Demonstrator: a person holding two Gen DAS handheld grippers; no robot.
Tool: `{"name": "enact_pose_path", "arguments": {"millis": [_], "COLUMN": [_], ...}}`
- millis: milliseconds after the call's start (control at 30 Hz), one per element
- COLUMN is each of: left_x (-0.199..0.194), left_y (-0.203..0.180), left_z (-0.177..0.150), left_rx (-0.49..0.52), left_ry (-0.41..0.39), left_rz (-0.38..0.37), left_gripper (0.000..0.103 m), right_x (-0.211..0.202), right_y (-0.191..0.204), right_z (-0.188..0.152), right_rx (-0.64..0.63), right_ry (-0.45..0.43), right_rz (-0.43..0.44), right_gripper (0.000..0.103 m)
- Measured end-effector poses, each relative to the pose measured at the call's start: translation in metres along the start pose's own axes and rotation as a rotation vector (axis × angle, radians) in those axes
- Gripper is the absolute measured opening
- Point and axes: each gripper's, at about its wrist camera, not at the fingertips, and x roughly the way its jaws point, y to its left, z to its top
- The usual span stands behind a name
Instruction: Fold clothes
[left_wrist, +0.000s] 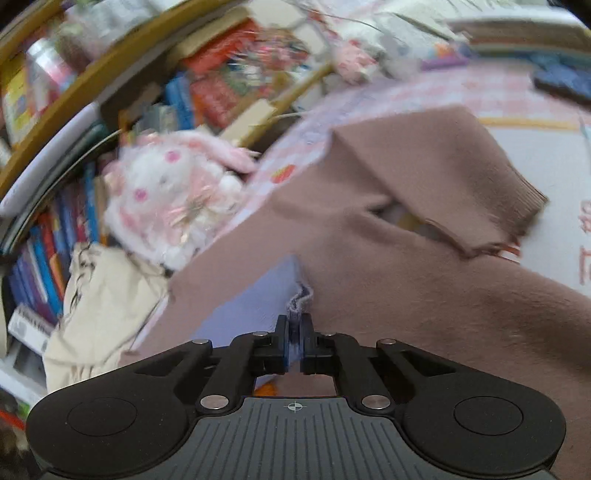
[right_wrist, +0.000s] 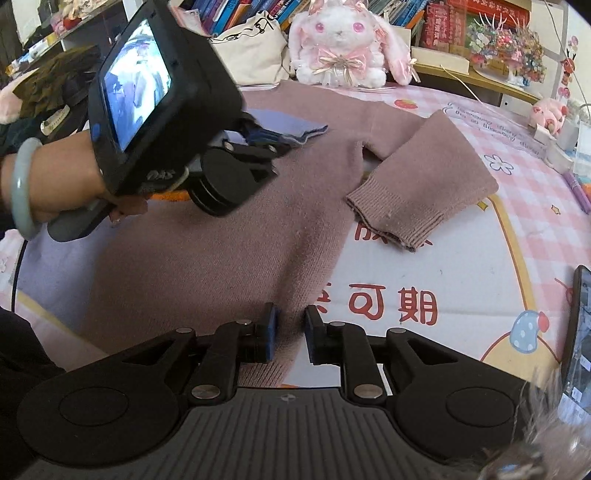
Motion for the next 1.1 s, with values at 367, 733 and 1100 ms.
{"name": "enact_pose_path", "arguments": {"millis": [367, 733, 1100], "left_x": [-0.109, -0.139, -0.137], "left_y": [0.229, 0.304, 0.271], "left_z": [-0.112, -0.232, -0.239], "left_rx": [-0.683, -0.754, -0.781], "left_ry": [-0.039, 0.199, 0.214], "left_rz": [0.387, 0.645, 0.499], "left_gripper": [0.004, 0.004, 0.045], "right_x": [0.002, 0.004, 0.006], "right_y": [0.003, 0.009, 0.015], "right_z": [0.005, 0.009, 0.011], "right_rx": [0.003, 0.029, 0.051], "right_ry": [0.023, 0.045, 0.052], "right_rz": [-0.015, -0.058, -0.097], "right_gripper": [0.019, 0.02, 0.02]}}
